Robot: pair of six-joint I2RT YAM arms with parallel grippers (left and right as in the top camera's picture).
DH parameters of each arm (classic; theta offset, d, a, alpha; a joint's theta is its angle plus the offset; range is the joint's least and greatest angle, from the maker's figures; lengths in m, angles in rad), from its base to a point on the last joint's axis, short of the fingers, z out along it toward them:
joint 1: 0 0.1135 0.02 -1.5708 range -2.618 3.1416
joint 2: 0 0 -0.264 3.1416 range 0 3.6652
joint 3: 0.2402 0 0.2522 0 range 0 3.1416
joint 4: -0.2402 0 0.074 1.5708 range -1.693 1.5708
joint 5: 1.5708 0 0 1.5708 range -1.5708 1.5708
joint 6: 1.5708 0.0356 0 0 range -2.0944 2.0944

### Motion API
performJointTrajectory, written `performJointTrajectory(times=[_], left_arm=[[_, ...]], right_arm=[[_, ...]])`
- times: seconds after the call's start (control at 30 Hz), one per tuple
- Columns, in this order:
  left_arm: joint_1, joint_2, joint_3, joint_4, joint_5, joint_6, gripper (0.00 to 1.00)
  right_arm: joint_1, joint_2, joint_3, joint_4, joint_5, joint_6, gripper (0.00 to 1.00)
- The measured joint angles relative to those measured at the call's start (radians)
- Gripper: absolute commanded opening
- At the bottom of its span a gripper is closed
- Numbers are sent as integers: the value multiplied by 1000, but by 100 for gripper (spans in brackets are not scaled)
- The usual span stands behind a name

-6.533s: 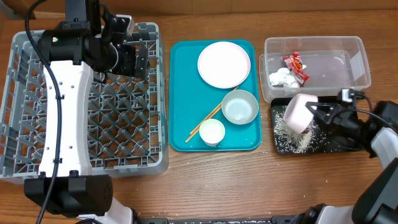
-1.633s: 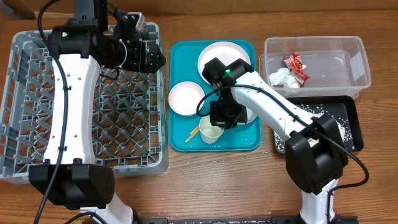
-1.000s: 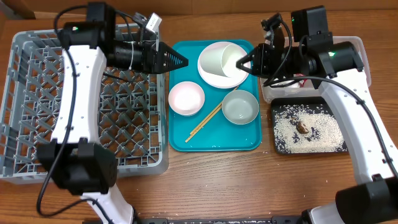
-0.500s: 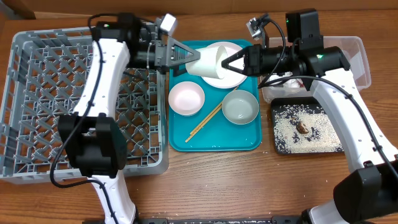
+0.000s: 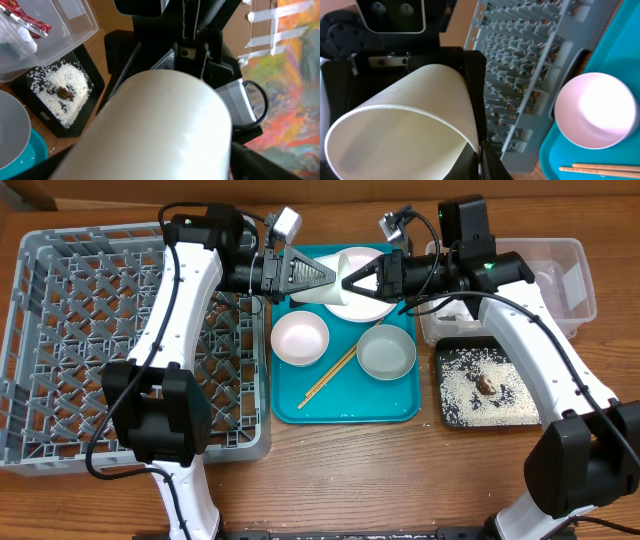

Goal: Sort waste into correct bins and load items into the dishwasher
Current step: 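Hand the white cup from the right gripper to the left gripper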

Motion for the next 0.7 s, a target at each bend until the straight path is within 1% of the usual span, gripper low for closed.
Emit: performJointTrajectory(times=[0.07, 0.1, 0.23, 0.27, 0.3, 0.37, 0.4, 0.43, 0.53, 0.63, 0.7], left_arm=[[-1, 0, 0, 0, -1, 0, 65], [-1, 0, 0, -1, -1, 0, 62], [-1, 1, 0, -2, -3, 2, 56], [-1, 1, 0, -2, -3, 2, 54], [-1, 2, 0, -2, -3, 2, 52], [-1, 2, 0, 1, -4, 2, 47], [-1, 2, 0, 2, -2, 2, 43], [-1, 2, 0, 3, -1, 2, 42], [3, 2, 0, 17, 4, 2, 42], [16, 2, 0, 25, 2, 2, 40], [39, 2, 0, 24, -20, 2, 34]], right_arm=[[0, 0, 0, -2, -5, 2, 4], [0, 0, 0, -3, -6, 5, 4], [-1, 0, 0, -11, -14, 11, 4], [-1, 0, 0, -11, -13, 11, 6], [-1, 0, 0, -11, -13, 13, 11], [-1, 0, 0, -16, -11, 18, 39], [-1, 0, 0, -20, -4, 21, 58], [-1, 0, -1, -21, 5, 18, 71], [-1, 0, -1, -21, 12, 18, 83], [-3, 0, -1, -27, 24, 18, 86], [-8, 0, -1, -45, 40, 18, 88]])
